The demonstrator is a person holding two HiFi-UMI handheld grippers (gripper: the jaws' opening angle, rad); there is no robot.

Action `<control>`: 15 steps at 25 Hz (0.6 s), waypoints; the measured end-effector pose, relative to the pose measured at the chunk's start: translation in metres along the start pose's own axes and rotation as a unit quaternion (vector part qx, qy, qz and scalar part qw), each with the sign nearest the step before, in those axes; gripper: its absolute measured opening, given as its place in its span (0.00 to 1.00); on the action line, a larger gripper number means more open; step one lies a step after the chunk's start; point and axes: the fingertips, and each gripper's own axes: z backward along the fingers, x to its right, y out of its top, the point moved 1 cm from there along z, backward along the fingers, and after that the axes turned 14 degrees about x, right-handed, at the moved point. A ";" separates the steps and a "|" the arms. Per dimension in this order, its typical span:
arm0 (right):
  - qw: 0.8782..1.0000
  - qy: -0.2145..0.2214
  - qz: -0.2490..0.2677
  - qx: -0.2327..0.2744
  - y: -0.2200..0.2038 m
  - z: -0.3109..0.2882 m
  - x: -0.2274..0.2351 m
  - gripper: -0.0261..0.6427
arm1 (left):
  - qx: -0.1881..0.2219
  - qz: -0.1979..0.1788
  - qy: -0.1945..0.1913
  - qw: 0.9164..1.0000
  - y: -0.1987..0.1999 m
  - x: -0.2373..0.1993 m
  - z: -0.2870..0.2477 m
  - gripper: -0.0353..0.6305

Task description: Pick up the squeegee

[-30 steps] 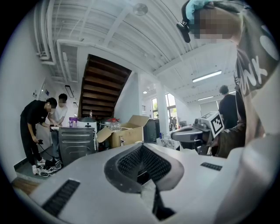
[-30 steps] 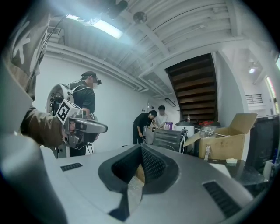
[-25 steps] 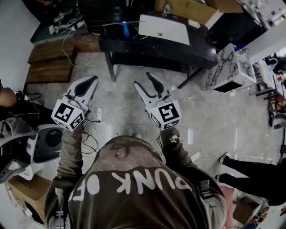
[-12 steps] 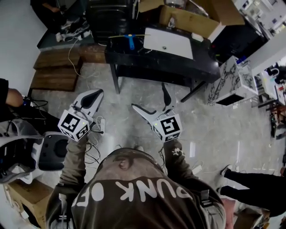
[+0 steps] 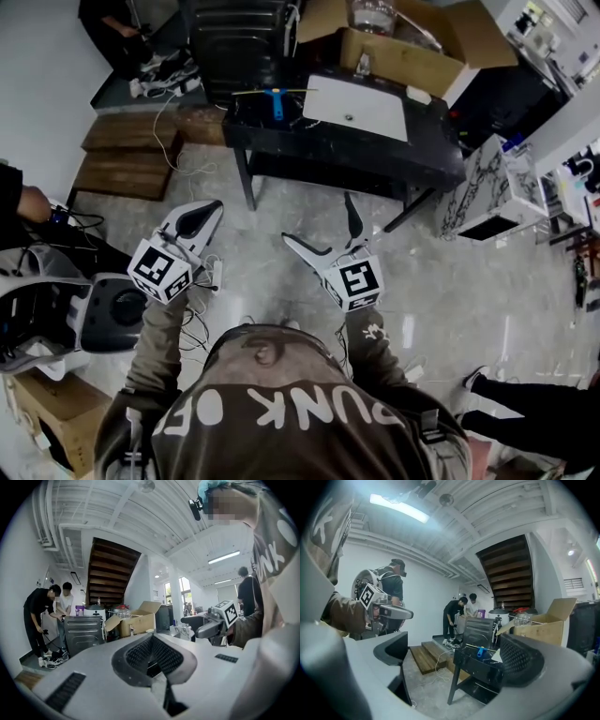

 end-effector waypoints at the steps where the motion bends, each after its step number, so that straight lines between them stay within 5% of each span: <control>1: 1.000 0.003 -0.001 0.002 -0.001 0.003 0.004 0.93 | -0.001 -0.001 0.003 1.000 -0.001 0.003 -0.003 0.06; 8: 1.000 0.012 -0.016 0.001 -0.014 0.017 0.032 0.93 | -0.015 -0.004 0.019 1.000 -0.011 0.020 -0.021 0.06; 15: 1.000 0.007 -0.021 -0.008 -0.041 -0.003 0.065 0.93 | -0.017 -0.004 0.024 1.000 -0.030 -0.008 -0.052 0.06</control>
